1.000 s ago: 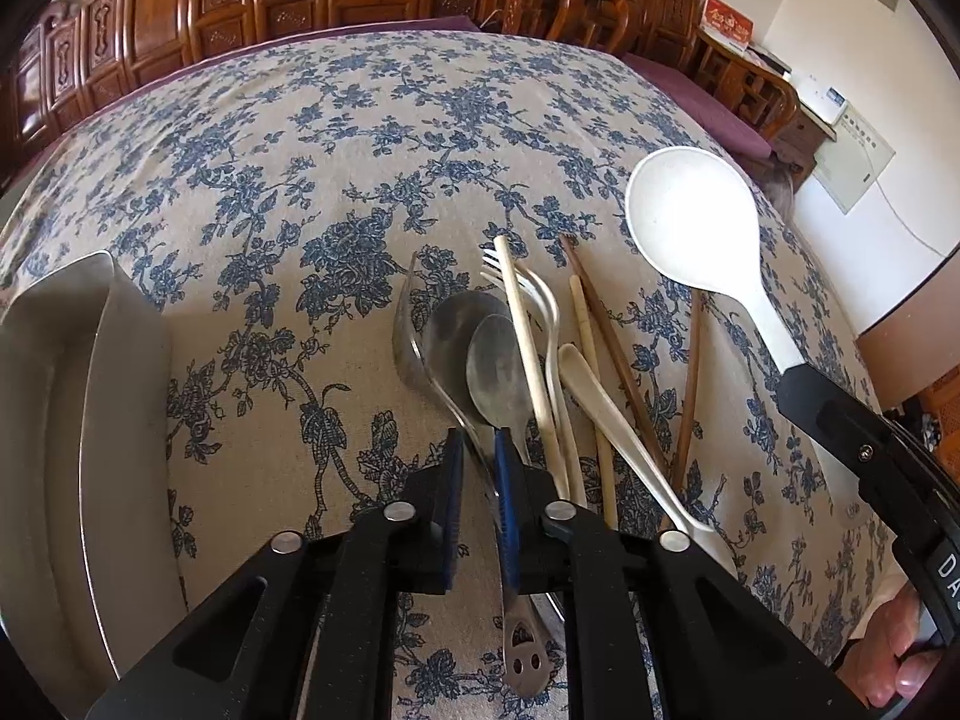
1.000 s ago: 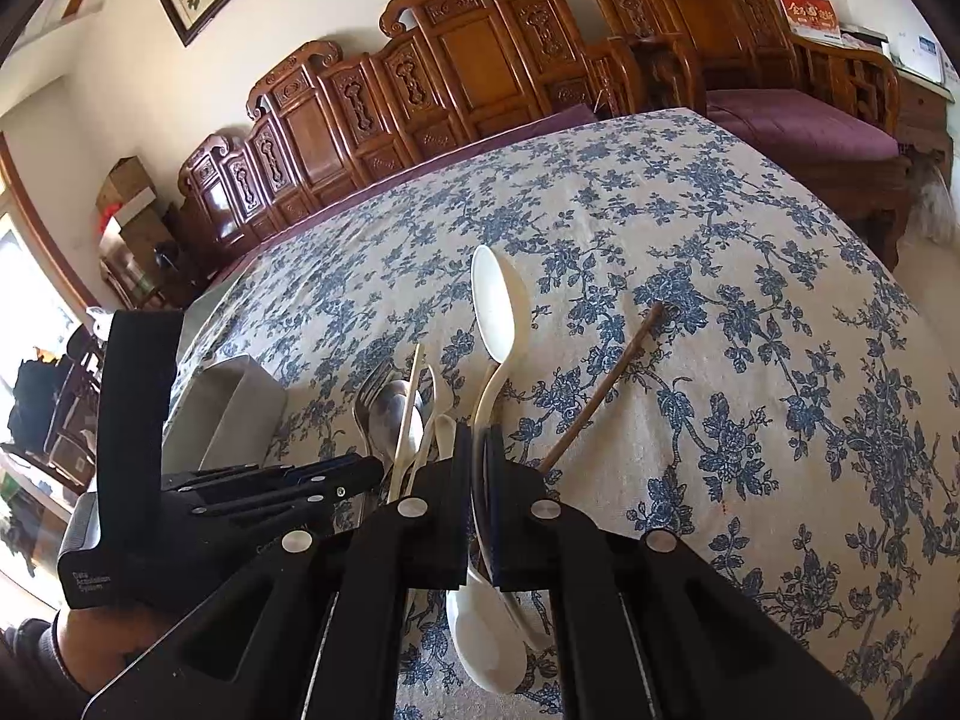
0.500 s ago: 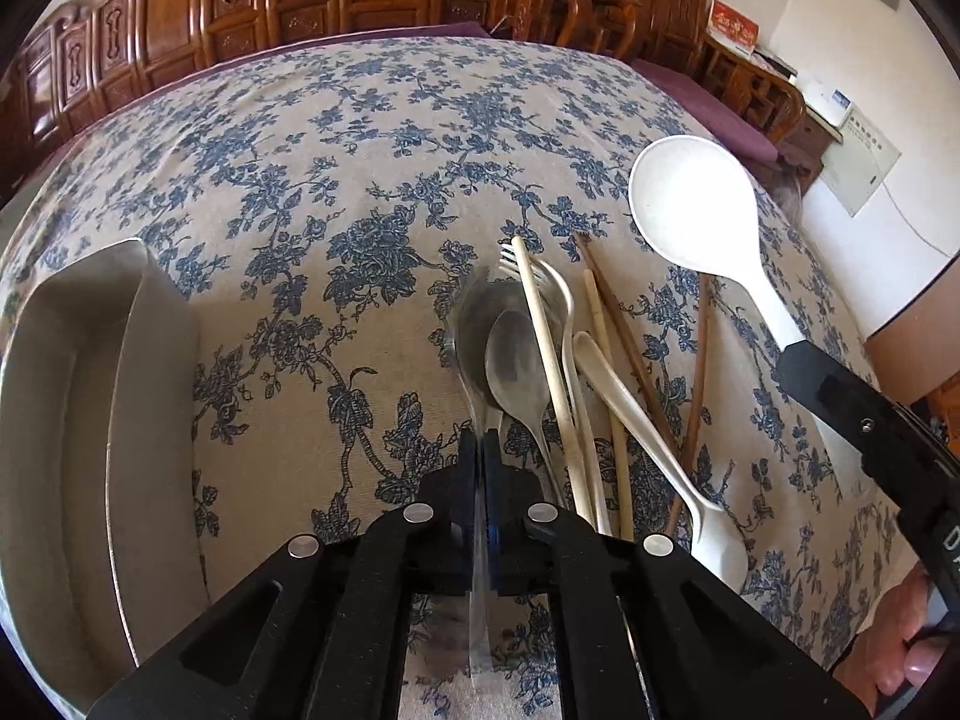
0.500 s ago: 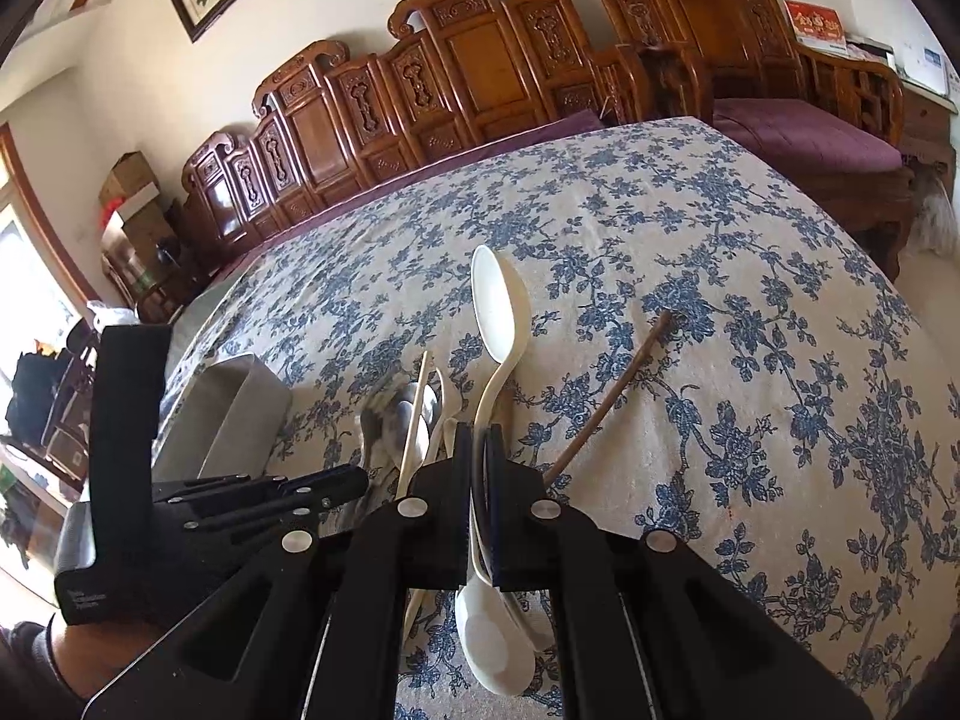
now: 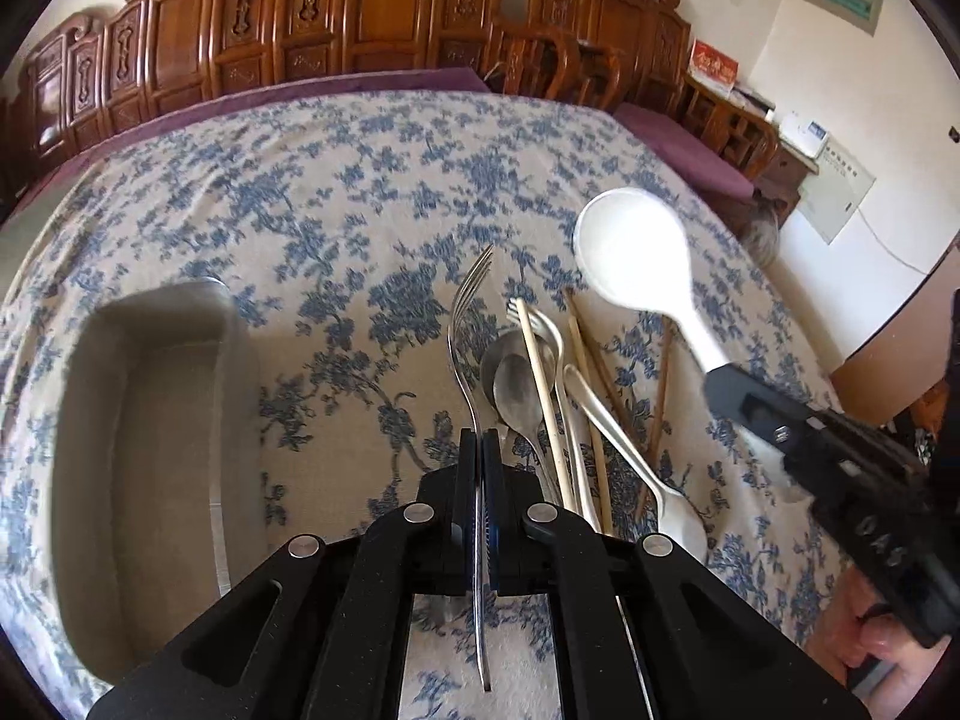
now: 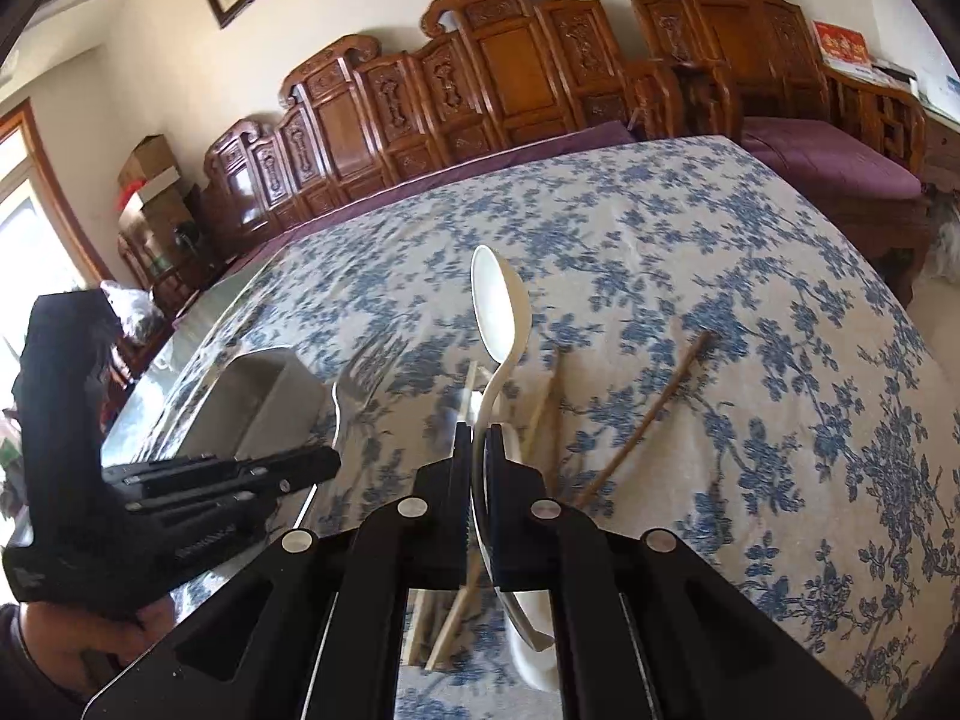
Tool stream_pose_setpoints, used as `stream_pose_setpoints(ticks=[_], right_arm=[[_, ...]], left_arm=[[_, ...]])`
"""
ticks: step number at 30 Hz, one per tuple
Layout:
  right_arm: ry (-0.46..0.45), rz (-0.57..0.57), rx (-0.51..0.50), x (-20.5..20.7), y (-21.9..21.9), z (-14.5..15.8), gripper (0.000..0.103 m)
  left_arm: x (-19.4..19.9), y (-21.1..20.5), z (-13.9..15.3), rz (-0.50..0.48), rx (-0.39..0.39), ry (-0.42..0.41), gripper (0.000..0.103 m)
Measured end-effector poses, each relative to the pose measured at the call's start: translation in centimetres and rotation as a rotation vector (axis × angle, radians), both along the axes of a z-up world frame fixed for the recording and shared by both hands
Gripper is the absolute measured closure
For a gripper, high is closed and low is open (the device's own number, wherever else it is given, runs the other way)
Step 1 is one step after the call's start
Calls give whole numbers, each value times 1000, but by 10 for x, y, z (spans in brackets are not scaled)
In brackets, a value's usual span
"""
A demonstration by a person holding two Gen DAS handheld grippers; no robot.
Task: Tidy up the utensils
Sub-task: 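Carry the fork into the grey tray and open the left tool while the right holds the spoon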
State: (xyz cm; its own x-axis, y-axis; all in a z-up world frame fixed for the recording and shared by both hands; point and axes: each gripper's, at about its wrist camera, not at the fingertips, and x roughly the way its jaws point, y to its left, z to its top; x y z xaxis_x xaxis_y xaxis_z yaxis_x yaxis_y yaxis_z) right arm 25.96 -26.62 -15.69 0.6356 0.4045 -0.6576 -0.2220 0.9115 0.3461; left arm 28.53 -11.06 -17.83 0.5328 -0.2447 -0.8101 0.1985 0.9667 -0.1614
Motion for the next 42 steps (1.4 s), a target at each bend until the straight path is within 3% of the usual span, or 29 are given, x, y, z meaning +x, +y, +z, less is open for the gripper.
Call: stream_pose_setpoints(ticks=[7, 15, 21, 28, 42], right_arm=[[-11, 70, -36, -10, 33, 4, 97], [-12, 136, -52, -20, 61, 2, 97], [1, 152, -69, -22, 72, -3, 97], [14, 166, -82, -18, 78, -9, 97], [32, 181, -103, -16, 90, -16, 97]], left_arm=[[-16, 41, 25, 25, 7, -50, 102], [-20, 97, 26, 92, 43, -56, 102], [-9, 131, 11, 136, 94, -31, 102], [9, 147, -26, 152, 173, 70, 102], [18, 147, -43, 129, 196, 125, 101]])
